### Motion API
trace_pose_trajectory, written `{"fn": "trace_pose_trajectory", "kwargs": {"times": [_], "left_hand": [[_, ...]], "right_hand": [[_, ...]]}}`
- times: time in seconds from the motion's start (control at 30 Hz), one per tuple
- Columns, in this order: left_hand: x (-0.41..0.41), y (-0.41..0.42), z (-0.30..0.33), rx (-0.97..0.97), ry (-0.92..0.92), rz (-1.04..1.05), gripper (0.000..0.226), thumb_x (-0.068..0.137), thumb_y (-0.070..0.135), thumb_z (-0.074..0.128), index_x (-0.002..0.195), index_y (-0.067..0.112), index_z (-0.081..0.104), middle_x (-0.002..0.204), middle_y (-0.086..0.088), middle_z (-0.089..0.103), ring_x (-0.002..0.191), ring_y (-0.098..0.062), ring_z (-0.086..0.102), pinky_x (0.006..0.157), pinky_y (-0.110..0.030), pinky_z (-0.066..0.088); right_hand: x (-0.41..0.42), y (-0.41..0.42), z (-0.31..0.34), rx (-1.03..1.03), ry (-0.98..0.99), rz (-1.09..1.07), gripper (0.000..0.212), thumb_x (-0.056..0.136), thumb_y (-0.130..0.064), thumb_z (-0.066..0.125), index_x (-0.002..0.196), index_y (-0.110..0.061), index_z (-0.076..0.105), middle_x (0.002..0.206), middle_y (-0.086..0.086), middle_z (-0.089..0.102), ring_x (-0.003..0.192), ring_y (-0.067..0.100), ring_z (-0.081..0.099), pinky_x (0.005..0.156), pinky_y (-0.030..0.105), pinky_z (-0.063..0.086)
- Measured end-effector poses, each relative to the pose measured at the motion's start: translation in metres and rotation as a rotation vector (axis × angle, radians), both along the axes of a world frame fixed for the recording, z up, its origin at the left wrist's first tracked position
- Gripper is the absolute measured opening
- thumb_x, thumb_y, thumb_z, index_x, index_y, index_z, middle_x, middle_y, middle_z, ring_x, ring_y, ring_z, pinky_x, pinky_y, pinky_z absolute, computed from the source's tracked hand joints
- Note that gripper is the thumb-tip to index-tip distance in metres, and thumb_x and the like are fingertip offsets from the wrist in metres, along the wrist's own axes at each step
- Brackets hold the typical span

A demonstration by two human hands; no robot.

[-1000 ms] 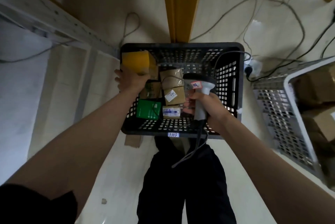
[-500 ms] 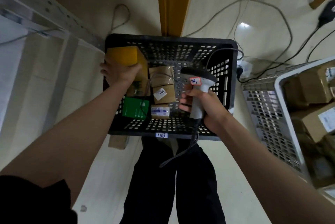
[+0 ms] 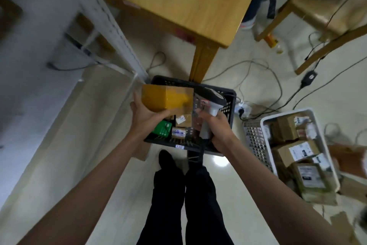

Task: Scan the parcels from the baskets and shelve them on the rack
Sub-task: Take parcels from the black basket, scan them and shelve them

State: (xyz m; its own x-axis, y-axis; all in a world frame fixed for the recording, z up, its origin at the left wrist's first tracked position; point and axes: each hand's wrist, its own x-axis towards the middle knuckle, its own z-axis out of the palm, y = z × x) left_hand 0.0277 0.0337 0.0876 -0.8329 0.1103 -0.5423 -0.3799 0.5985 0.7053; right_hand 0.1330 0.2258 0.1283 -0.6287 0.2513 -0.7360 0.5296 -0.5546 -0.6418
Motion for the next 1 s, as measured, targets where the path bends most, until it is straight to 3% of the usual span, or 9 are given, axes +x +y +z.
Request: {"fn": "trace_pose_trajectory", "kwargs": {"times": [0.13,0.33,0.4,0.5,0.6,0.7,0.77,0.83,1.0], "left_hand": [[0.02,-0.01,0.099,0.032,0.149,-0.066,0.147,0.038,0.069,0.085,0.155,0.041,0.0,0.146,0.014,0.018,0.14,-0.021,0.03,0.103,-0.037,0.04],[0.045,-0.025,0.21,0.1,0.438,-0.069,0.125,0.047,0.05,0.096,0.144,0.033,0.019,0.127,0.019,0.023,0.127,-0.005,0.032,0.095,-0.023,0.043],[0.05,-0.033,0.243,0.209,0.364,-0.002,0.115,0.05,0.06,0.093,0.14,0.039,0.023,0.131,0.016,0.033,0.119,0.0,0.043,0.087,-0.014,0.046],[0.056,-0.044,0.291,0.362,0.265,0.169,0.078,0.069,0.084,0.064,0.132,0.043,0.043,0.127,0.02,0.056,0.11,-0.003,0.062,0.078,-0.021,0.054],[0.065,-0.049,0.326,0.425,0.251,0.325,0.041,0.096,0.065,0.044,0.118,0.033,0.057,0.112,0.015,0.069,0.102,-0.01,0.07,0.075,-0.025,0.058],[0.084,-0.048,0.351,0.426,0.187,0.431,0.031,0.102,0.042,0.054,0.114,0.013,0.058,0.112,-0.001,0.07,0.101,-0.024,0.071,0.078,-0.035,0.059],[0.1,-0.05,0.363,0.475,0.167,0.458,0.02,0.101,0.034,0.057,0.104,0.014,0.057,0.108,-0.004,0.068,0.099,-0.027,0.068,0.084,-0.04,0.056],[0.115,-0.053,0.372,0.494,0.15,0.455,0.013,0.099,0.03,0.059,0.099,0.018,0.055,0.103,-0.004,0.066,0.094,-0.024,0.065,0.086,-0.039,0.054],[0.15,-0.072,0.391,0.516,0.138,0.449,0.03,0.085,0.035,0.077,0.106,0.024,0.06,0.101,-0.004,0.068,0.085,-0.021,0.065,0.092,-0.046,0.055]], "right_hand": [[-0.011,-0.017,0.094,0.083,0.122,-0.021,0.018,0.099,-0.018,0.066,0.116,-0.011,0.065,0.098,0.01,0.071,0.088,0.026,0.067,0.074,0.039,0.057],[-0.003,-0.046,0.194,0.161,0.328,0.059,0.033,0.099,-0.023,0.066,0.131,-0.017,0.063,0.122,0.005,0.074,0.113,0.026,0.07,0.1,0.054,0.054],[-0.002,-0.047,0.214,0.14,0.393,0.114,0.036,0.1,-0.022,0.065,0.135,-0.014,0.061,0.127,0.008,0.071,0.118,0.029,0.067,0.103,0.055,0.051],[-0.002,-0.042,0.235,0.105,0.462,0.214,0.029,0.098,-0.025,0.068,0.127,-0.024,0.068,0.122,0.007,0.073,0.117,0.037,0.066,0.1,0.054,0.054],[0.0,-0.033,0.252,0.126,0.513,0.287,0.041,0.092,-0.03,0.075,0.132,-0.027,0.064,0.124,0.004,0.072,0.117,0.034,0.067,0.098,0.049,0.056],[0.006,-0.022,0.265,0.161,0.573,0.425,0.052,0.082,-0.044,0.082,0.126,-0.02,0.068,0.123,0.007,0.073,0.115,0.029,0.068,0.101,0.055,0.054],[0.01,-0.017,0.272,0.173,0.608,0.506,0.054,0.075,-0.053,0.085,0.117,-0.023,0.073,0.117,0.006,0.075,0.112,0.029,0.069,0.099,0.053,0.055],[0.014,-0.015,0.279,0.187,0.664,0.572,0.059,0.075,-0.052,0.085,0.126,-0.027,0.069,0.123,0.002,0.073,0.116,0.025,0.068,0.099,0.048,0.055],[0.022,-0.022,0.303,0.245,0.779,0.697,0.032,0.087,-0.036,0.077,0.113,-0.052,0.071,0.119,-0.012,0.074,0.112,0.01,0.068,0.084,0.022,0.058]]}}
